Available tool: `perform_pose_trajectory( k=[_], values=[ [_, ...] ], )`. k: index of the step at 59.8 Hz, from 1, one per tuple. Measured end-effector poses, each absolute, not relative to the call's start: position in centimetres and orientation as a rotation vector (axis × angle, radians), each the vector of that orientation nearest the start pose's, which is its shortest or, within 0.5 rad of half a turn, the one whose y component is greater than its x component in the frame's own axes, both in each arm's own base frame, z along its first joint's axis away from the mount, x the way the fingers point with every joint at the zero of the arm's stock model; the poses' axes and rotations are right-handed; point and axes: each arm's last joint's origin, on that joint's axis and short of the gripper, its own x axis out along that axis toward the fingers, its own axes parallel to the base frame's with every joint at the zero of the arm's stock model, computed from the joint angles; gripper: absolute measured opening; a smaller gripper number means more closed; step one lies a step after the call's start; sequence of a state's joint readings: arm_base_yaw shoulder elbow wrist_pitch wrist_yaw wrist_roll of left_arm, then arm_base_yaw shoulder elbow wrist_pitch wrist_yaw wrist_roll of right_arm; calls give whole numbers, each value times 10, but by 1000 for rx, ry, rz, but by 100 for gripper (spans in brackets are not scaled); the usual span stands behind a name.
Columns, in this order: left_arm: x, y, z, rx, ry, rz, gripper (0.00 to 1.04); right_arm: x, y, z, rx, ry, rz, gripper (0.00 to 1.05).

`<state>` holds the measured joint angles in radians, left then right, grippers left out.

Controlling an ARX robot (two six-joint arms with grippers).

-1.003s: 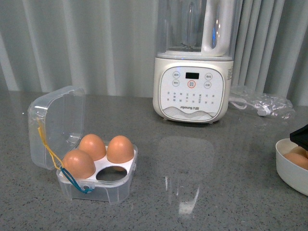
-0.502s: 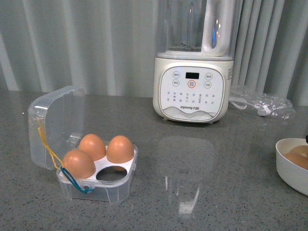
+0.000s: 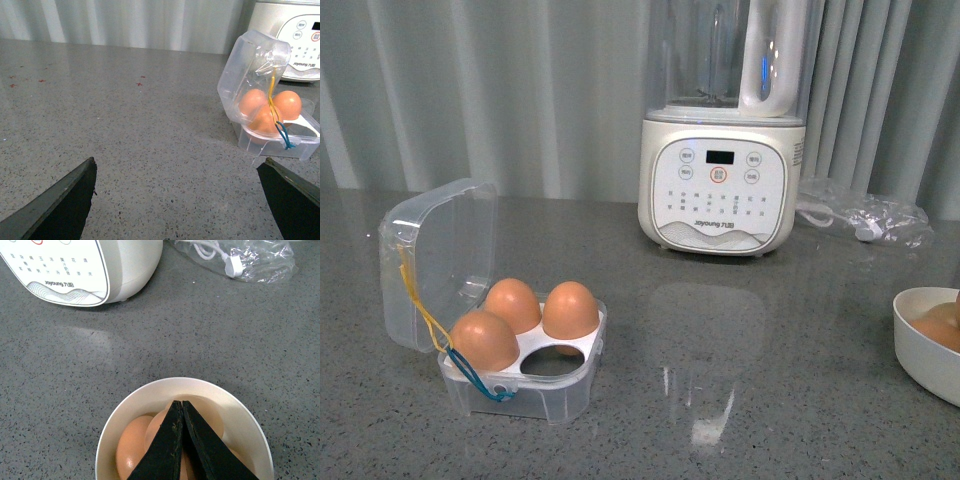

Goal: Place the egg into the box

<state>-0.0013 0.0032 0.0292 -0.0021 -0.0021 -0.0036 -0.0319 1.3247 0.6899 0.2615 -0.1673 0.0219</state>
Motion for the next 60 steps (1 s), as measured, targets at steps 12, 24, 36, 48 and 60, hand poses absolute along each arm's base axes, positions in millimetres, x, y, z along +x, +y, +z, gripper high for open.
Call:
perform_pose_trajectory(
  k=[12, 24, 36, 48, 60],
  values=[
    [96, 0, 173, -4, -24, 1, 98, 279, -4, 230, 39, 342, 142, 9],
    [96, 0, 173, -4, -24, 1, 98, 277, -4, 236, 13, 300, 165, 44],
    [96, 0, 173, -4, -23, 1, 98, 280, -7, 232, 1, 300, 165, 78],
    [96, 0, 173, -4, -23, 1, 98, 285, -10, 217, 1, 336, 164, 97],
    [96, 0, 173, -4, -23, 1, 98, 288, -10, 210, -4, 338, 172, 98]
  ],
)
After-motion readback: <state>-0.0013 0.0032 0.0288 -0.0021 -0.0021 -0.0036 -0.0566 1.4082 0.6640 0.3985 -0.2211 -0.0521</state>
